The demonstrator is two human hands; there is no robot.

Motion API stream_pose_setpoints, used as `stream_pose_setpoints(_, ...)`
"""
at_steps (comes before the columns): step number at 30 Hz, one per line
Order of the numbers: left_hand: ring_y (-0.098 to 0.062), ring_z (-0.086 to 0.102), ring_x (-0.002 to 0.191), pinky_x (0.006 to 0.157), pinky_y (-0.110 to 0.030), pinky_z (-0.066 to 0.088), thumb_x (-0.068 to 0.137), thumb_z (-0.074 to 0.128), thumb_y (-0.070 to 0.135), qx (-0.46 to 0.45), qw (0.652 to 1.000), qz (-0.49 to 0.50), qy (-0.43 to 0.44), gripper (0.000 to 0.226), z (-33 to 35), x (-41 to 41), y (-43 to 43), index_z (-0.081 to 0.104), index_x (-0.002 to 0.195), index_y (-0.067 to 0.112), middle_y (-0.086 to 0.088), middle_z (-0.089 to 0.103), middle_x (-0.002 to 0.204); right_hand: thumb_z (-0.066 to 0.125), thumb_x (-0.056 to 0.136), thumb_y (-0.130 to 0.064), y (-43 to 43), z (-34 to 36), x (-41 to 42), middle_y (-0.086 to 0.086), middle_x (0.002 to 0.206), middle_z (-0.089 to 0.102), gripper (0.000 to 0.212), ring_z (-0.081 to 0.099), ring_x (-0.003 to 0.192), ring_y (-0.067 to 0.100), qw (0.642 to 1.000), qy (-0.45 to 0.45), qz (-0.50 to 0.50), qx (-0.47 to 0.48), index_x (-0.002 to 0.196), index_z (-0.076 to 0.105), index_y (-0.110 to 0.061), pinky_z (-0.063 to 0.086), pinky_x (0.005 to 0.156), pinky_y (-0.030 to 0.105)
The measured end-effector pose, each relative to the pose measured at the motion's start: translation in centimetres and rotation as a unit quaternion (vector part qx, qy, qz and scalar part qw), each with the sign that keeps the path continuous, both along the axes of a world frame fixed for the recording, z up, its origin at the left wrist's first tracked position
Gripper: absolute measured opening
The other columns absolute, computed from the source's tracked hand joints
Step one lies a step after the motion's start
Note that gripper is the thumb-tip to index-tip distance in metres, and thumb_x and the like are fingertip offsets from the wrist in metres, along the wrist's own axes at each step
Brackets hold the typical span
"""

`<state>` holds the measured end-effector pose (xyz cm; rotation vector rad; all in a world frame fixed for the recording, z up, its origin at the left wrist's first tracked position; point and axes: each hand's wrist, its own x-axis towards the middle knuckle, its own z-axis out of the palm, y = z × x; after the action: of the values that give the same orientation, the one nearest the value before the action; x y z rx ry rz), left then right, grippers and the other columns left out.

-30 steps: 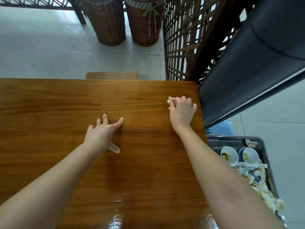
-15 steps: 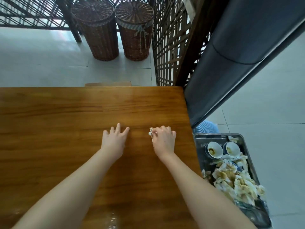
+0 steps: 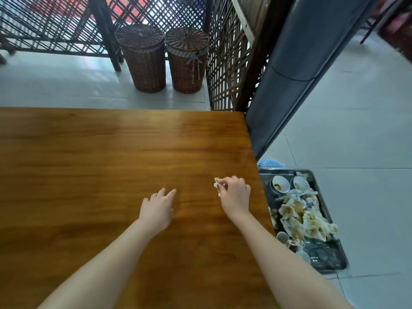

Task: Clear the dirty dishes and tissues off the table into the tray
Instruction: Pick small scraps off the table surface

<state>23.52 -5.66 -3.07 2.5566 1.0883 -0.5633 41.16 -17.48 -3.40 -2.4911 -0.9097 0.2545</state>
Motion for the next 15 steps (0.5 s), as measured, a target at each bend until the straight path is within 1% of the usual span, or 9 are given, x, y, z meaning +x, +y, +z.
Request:
stream_pose_setpoints(5,-0.029,0.032,0.14,0.111,-0.045,0.03,0.1,0.046,0.028,-0.012,1.0,0.002,-0.018,0.061,1.2,-3.9,-3.5,0.016,0.154,0.028,-0.008,0.024,0.158,0.059,0.093,-0.022,-4.4,1.4,-4.1,-0.002,0.101,0.066,0.018,0.051,0.097,0.012,1.0,0.01,-0.02,0.021,0.105,0.071,-0.019,0.035,0.085,0.029)
stream_pose_setpoints(12,-0.029,0.044,0.13,0.102,-0.042,0.038,0.099,0.048,0.032,-0.025,0.999,-0.018,-0.043,0.058,1.8,-6.3,-7.7,0.024,0.151,0.027,-0.006,0.036,0.15,0.057,0.094,-0.023,-10.8,3.6,-6.1,-0.001,0.102,0.064,0.018,0.052,0.098,0.017,0.999,0.0,-0.044,0.015,0.105,0.071,-0.019,0.032,0.085,0.033)
stream_pose_setpoints(14,-0.029,0.045,0.129,0.101,-0.043,0.039,0.098,0.049,0.03,-0.033,0.998,-0.024,-0.056,0.058,2.3,-6.3,-8.6,0.024,0.151,0.026,-0.007,0.038,0.148,0.058,0.093,-0.022,-12.5,4.2,-6.0,0.0,0.102,0.065,0.017,0.053,0.098,0.018,0.998,-0.002,-0.058,0.015,0.104,0.071,-0.018,0.036,0.089,0.036)
stream_pose_setpoints(15,-0.03,0.045,0.129,0.1,-0.043,0.039,0.098,0.05,0.028,-0.038,0.997,-0.027,-0.06,0.059,2.5,-6.2,-9.1,0.024,0.151,0.026,-0.007,0.039,0.147,0.059,0.093,-0.022,-13.4,4.5,-5.9,0.001,0.101,0.065,0.017,0.054,0.098,0.019,0.998,0.0,-0.066,0.016,0.104,0.071,-0.017,0.039,0.091,0.04)
